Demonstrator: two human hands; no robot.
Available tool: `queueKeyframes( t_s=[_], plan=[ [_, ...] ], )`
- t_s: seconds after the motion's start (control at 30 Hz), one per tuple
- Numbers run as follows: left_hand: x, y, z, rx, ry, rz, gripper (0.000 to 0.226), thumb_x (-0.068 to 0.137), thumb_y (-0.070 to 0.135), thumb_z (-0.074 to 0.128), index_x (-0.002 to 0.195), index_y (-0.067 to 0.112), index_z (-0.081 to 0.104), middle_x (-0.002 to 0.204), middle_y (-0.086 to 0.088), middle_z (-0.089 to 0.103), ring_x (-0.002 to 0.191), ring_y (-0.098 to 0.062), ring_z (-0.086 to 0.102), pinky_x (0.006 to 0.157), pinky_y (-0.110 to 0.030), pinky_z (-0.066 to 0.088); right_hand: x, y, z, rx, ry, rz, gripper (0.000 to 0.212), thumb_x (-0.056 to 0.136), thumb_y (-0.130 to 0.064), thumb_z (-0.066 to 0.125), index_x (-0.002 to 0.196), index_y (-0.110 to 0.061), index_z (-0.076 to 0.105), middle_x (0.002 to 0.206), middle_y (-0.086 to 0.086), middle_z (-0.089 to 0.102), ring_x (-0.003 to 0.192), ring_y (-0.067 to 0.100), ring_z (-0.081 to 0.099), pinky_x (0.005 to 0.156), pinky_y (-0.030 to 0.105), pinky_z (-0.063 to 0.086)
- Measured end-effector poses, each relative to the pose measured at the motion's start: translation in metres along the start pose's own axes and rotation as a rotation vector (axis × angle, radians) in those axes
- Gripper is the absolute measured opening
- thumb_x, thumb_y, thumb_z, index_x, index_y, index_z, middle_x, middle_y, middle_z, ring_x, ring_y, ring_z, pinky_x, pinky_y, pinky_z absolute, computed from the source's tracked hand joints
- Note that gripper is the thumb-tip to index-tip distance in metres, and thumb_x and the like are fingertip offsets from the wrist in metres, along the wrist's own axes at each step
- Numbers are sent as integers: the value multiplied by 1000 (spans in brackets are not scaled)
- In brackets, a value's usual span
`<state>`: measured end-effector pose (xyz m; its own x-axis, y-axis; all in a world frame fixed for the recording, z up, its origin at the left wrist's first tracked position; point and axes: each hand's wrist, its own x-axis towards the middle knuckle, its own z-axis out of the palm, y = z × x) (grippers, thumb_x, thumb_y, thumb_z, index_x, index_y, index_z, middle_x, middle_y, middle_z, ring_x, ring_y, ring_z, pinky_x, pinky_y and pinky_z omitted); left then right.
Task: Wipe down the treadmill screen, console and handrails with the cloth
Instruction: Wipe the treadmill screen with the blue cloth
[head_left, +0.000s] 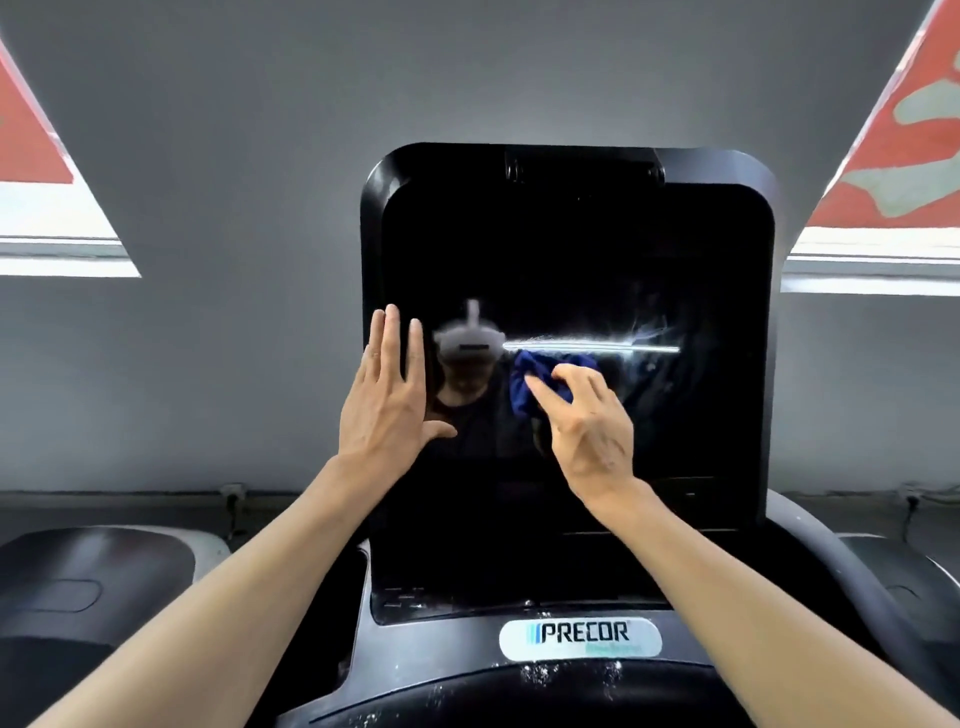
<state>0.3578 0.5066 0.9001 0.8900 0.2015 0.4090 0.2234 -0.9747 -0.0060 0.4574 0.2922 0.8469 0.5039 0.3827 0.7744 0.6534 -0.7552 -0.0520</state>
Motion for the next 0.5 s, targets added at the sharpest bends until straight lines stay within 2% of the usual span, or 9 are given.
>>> queueKeyframes(
  t_s=[0.1,0.17,0.23,0.3,0.4,0.47,0.5],
  plan=[
    [-20,9,8,14,-89,-42,147,62,76,76,157,-6,-2,165,-28,-8,155,-37,-12,127,-43,13,27,2,-3,-1,-39,-125,35,88,-6,61,118,-22,73,112,5,63,102,25,58,72,38,55],
    [-31,14,17,36,-99,-49,150,59,78,76,155,-11,2,164,-31,1,154,-41,-7,128,-45,11,38,17,-12,16,-18,13,36,87,-6,68,119,-22,73,112,4,63,103,24,58,64,37,56],
    [-38,17,25,44,-99,-52,152,57,78,76,154,-13,5,164,-32,8,154,-43,-6,128,-45,8,21,22,-18,51,16,161,37,88,-8,69,121,-24,72,114,2,62,107,23,56,64,37,57],
    [-40,17,29,41,-95,-51,153,54,79,77,154,-13,7,163,-32,9,154,-44,-6,128,-46,7,-12,3,-15,57,-15,103,38,86,-7,70,120,-23,72,112,2,63,104,22,57,70,36,56],
    [-42,17,30,82,-71,-18,152,48,80,79,154,-11,19,161,-35,14,153,-46,1,124,-50,22,-17,-15,-4,90,-118,-112,41,82,-3,75,118,-22,73,106,2,63,98,21,58,67,31,55],
    [-46,14,27,101,-75,7,150,48,82,78,156,-4,19,163,-34,11,154,-45,-2,120,-47,33,8,-5,-8,87,-129,-98,41,83,-5,76,119,-22,72,105,1,61,96,21,58,62,33,55],
    [-47,12,27,125,-90,19,149,50,84,75,158,-1,16,163,-32,8,154,-44,-5,120,-45,34,14,2,-12,91,-114,-10,41,83,-6,76,120,-23,71,106,1,60,98,21,57,59,34,55]
  ],
)
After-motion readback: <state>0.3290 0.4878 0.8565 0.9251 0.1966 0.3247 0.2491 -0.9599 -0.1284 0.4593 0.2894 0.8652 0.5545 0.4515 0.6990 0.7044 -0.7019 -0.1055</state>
